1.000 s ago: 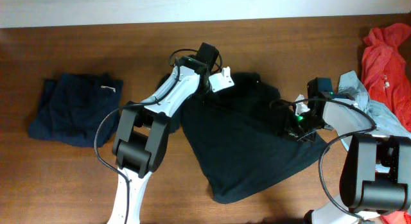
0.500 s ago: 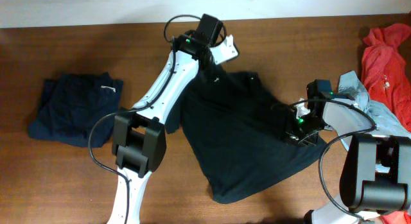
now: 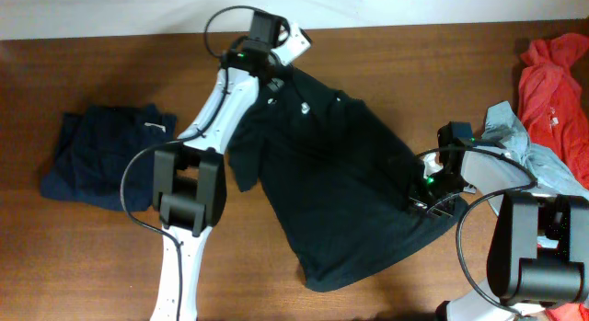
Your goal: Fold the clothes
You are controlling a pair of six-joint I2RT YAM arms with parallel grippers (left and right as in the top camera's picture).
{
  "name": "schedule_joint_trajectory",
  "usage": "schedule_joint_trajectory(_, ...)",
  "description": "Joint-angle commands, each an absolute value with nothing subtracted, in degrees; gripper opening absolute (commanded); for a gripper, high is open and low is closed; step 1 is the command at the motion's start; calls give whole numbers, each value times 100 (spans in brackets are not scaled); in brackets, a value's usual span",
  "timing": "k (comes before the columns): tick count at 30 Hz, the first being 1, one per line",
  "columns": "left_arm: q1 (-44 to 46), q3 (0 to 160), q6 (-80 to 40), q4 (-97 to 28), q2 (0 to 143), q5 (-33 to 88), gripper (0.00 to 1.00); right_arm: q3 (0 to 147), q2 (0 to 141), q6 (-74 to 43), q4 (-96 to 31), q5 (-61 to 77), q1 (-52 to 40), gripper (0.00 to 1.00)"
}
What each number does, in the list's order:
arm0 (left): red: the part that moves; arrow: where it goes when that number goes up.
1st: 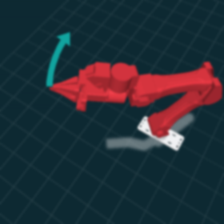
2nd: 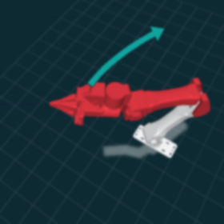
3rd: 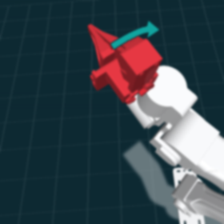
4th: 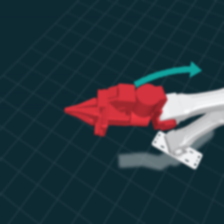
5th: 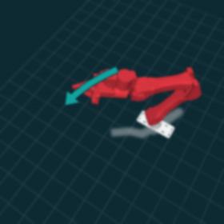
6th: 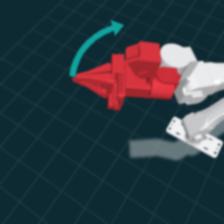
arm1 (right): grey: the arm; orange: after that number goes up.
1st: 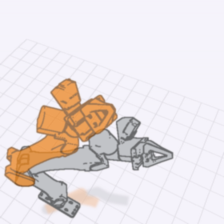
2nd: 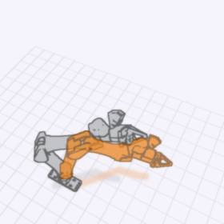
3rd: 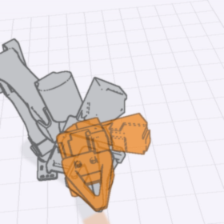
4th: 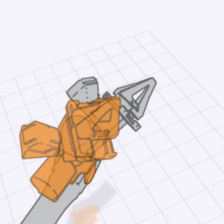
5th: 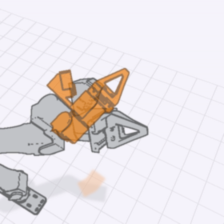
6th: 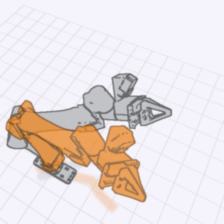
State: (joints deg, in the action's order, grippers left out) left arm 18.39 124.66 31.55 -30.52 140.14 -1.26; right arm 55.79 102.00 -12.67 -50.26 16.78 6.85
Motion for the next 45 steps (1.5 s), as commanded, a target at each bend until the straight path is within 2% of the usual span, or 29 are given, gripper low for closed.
schedule_joint_trajectory(1,1562,12508,2615,-2821,14005,-307,22,5463,10175,-1238,-5030,1584,633,24)
schedule_joint_trajectory(3,1444,12508,2547,-2810,14003,-502,53,5463,10175,-1238,-5019,1584,633,24)
schedule_joint_trajectory(5,1361,12519,2314,-2836,13981,-965,67,5463,10175,-1240,-5009,1581,633,24)
schedule_joint_trajectory(8,1253,12619,2202,-3122,13909,-1505,95,5463,10175,-1238,-4963,1573,633,24)
schedule_joint_trajectory(9,1219,12691,2200,-3326,13869,-1551,98,5463,10175,-1240,-4941,1555,633,24)
schedule_joint_trajectory(13,1184,13113,2191,-4545,13659,-1127,98,5463,10175,-1240,-4860,1334,637,27)
schedule_joint_trajectory(14,1190,13233,2191,-4956,13598,-847,97,5465,10175,-1243,-4849,1295,642,28)
schedule_joint_trajectory(16,1201,13384,2193,-5660,13502,-303,89,5465,10175,-1240,-4790,1280,646,29)
schedule_joint_trajectory(17,1199,13404,2191,-5935,13476,-43,77,5465,10175,-1243,-4770,1284,644,29)
schedule_joint_trajectory(19,1197,13388,2191,-6261,13482,320,64,5472,10173,-1240,-4751,1284,644,29)
schedule_joint_trajectory(28,1157,12508,2213,-5986,13598,429,61,6012,10106,-926,-4901,1284,644,31)
schedule_joint_trajectory(34,1133,11968,2217,-5629,13607,427,28,6451,10106,-928,-5135,1284,644,31)
schedule_joint_trajectory(36,1133,11773,2235,-5411,13607,429,24,6512,10106,-928,-5168,1282,644,31)
schedule_joint_trajectory(40,1133,11378,2235,-5037,13629,429,22,6521,10106,-928,-5227,1282,644,31)
schedule_joint_trajectory(42,1133,11264,2235,-4886,13642,427,16,6521,10106,-926,-5266,1282,644,31)
schedule_joint_trajectory(45,1133,11238,2235,-4637,13681,429,15,6521,10106,-926,-5295,1282,644,31)
